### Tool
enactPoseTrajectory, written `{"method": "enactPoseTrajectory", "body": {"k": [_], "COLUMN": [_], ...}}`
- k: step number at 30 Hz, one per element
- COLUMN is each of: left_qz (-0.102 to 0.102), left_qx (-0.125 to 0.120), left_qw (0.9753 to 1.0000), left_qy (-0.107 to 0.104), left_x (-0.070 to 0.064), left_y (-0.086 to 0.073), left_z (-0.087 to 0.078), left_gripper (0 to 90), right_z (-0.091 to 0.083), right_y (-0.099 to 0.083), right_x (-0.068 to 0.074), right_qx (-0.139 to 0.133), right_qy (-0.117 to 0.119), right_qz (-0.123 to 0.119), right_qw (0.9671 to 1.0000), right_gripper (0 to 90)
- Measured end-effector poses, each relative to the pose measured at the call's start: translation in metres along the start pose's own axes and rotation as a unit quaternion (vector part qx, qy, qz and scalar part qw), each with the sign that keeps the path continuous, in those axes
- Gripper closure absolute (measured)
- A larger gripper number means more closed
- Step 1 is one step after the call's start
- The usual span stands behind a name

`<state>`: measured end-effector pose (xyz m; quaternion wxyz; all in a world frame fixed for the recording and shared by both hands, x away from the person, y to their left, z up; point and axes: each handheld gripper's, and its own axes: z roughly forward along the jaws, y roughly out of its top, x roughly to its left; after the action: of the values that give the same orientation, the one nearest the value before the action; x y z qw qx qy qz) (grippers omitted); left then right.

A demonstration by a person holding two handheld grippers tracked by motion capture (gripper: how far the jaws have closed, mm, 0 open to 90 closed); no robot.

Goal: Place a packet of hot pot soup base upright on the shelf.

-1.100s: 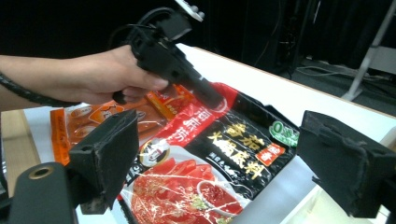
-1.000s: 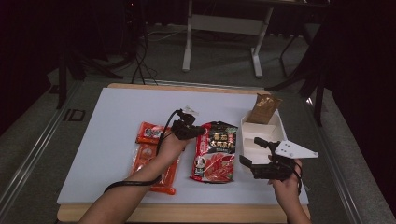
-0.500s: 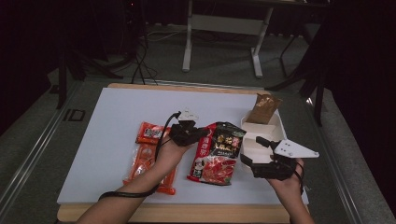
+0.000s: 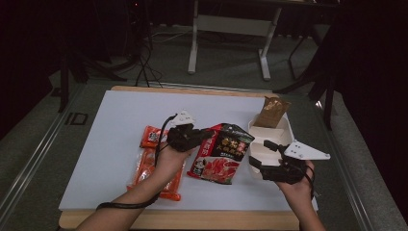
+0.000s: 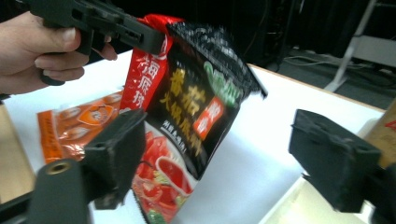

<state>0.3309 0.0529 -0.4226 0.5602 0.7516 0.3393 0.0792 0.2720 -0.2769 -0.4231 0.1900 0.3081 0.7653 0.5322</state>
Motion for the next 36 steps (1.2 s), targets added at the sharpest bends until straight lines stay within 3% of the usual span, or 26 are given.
{"method": "enactPoseTrajectory", "body": {"k": [6,7,11,13,17,26,29,36], "left_qz": [-0.005,0.002,-0.002,-0.011,-0.016,-0.006,-0.005,-0.003], "left_qx": [-0.028,-0.031,-0.040,-0.047,-0.055,-0.068,-0.070,-0.062], "left_qw": [0.9993,0.9990,0.9986,0.9980,0.9972,0.9963,0.9962,0.9954], "left_qy": [-0.025,-0.031,-0.033,-0.042,-0.048,-0.053,-0.052,-0.073], "left_x": [-0.003,-0.005,-0.006,-0.005,-0.006,-0.013,-0.012,-0.009], "left_y": [0.004,0.005,0.006,0.006,0.007,0.010,0.011,0.013], "left_z": [-0.005,-0.005,-0.004,-0.003,-0.004,-0.005,-0.007,-0.013], "left_gripper": [86.4,86.5,86.4,86.3,86.3,86.2,85.9,81.0], "right_z": [0.007,0.009,0.013,0.013,0.015,0.024,0.024,0.020], "right_y": [0.007,0.008,0.013,0.016,0.020,0.028,0.030,0.037], "right_x": [0.000,0.000,0.001,-0.001,-0.005,-0.010,-0.012,-0.007], "right_qx": [-0.002,-0.004,-0.001,-0.004,0.001,0.018,0.016,0.016], "right_qy": [0.008,0.008,0.013,0.020,0.040,0.061,0.071,0.065], "right_qz": [0.002,0.001,0.005,0.011,0.022,0.038,0.046,0.037], "right_qw": [1.0000,1.0000,0.9999,0.9997,0.9989,0.9973,0.9963,0.9971], "right_gripper": [20.9,21.9,25.5,35.3,43.9,68.8,73.1,76.6]}}
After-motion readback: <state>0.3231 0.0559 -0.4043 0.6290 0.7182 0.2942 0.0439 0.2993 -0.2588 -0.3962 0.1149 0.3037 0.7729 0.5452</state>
